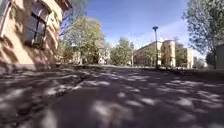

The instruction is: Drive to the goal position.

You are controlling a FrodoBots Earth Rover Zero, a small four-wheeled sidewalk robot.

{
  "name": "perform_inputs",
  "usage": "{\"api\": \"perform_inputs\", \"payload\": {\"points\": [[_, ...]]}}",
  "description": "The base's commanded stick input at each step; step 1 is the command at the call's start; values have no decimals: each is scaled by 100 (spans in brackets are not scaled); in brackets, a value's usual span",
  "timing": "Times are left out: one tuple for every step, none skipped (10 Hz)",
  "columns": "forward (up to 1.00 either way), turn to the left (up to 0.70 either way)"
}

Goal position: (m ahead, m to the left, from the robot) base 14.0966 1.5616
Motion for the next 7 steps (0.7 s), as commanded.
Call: {"api": "perform_inputs", "payload": {"points": [[70, 0], [70, 0], [70, 0], [70, 0], [70, 0], [70, 0], [70, 0]]}}
